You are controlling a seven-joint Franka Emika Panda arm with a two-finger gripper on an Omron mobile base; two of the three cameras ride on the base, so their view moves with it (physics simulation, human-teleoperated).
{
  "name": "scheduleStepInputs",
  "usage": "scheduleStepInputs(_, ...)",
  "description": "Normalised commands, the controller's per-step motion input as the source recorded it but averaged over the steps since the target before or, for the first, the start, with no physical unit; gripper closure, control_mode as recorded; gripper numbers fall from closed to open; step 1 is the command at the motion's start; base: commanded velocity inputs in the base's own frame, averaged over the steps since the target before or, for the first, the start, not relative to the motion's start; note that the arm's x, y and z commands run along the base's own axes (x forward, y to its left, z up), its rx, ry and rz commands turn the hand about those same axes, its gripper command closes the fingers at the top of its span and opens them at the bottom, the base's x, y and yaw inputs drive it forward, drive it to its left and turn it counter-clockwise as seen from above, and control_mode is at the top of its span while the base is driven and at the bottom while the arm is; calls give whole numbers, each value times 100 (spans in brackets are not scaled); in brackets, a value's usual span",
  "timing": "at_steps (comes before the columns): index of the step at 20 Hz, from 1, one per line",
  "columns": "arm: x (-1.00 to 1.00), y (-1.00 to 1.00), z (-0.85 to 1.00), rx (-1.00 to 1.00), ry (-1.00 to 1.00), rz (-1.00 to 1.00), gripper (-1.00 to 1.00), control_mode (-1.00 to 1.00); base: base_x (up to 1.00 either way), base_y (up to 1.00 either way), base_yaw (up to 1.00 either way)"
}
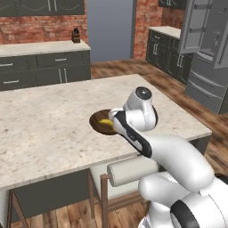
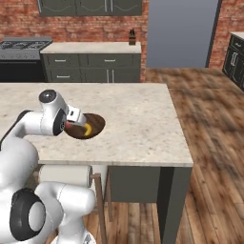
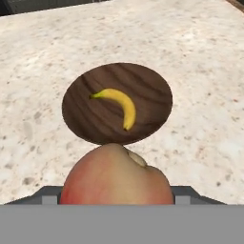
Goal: Retrieve the banana and peach from the fridge and place them into the bowl on the dining table.
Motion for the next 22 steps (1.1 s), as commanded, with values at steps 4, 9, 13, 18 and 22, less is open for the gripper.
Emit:
scheduleStepInputs(4, 65, 30, -33, 0, 1, -3, 100, -100, 0, 0, 0)
scheduleStepInputs(9, 64, 18, -27, 0, 0, -5, 100, -100, 0, 0, 0)
scheduleStepInputs(13, 65, 9, -26, 0, 0, -5, 100, -100, 0, 0, 0)
scheduleStepInputs(18, 49, 5, -33, 0, 5, -6, 100, -100, 0, 0, 0)
scheduleStepInputs(22, 46, 3, -33, 0, 11, -4, 100, -100, 0, 0, 0)
